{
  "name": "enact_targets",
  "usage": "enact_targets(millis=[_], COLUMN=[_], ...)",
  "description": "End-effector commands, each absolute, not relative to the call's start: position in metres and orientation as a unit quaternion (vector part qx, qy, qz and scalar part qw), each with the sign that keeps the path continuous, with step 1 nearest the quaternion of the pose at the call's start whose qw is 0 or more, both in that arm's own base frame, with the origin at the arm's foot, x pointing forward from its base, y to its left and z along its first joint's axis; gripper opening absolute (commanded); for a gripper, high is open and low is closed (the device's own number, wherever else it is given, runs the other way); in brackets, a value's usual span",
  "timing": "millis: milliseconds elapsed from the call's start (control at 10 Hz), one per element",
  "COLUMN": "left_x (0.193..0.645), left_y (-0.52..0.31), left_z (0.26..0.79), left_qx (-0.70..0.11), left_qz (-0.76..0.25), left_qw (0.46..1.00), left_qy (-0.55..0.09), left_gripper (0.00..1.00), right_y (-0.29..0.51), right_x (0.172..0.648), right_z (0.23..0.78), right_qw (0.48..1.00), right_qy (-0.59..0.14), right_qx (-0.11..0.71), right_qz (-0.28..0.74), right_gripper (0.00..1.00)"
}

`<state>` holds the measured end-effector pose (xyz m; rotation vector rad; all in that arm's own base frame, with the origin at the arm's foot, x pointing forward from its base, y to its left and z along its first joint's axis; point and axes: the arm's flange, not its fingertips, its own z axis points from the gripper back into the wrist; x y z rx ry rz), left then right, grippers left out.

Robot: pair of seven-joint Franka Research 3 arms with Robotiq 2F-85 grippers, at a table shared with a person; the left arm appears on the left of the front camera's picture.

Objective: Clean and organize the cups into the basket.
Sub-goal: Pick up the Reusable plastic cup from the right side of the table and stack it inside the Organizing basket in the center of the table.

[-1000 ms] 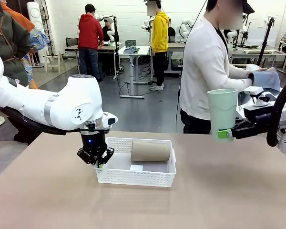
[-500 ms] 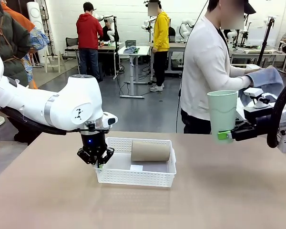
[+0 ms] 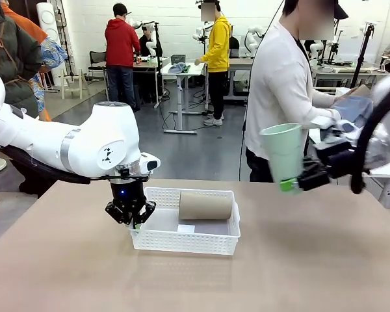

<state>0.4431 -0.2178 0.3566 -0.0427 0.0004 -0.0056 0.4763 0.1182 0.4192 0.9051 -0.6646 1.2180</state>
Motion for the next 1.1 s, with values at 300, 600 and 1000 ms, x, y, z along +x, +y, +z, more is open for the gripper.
enact_targets(millis=[300,600,1000], left_x=[0.444,0.444,0.444], left_y=[-0.218,-0.218,-0.218], left_z=[0.359,0.359,0.359], left_qx=[-0.024,-0.024,-0.024], left_qz=[-0.001,-0.001,-0.001], left_qw=[1.000,1.000,1.000], left_qy=[-0.005,-0.005,-0.005], left_gripper=[0.00,0.00,0.00], right_y=[0.286,0.333,0.353], right_x=[0.512,0.512,0.517], right_z=[0.422,0.415,0.394], right_qw=[0.735,0.733,0.730], right_qy=[-0.067,-0.016,0.002], right_qx=[0.305,0.262,0.187], right_qz=[0.602,0.627,0.657], right_gripper=[0.76,0.76,0.76])
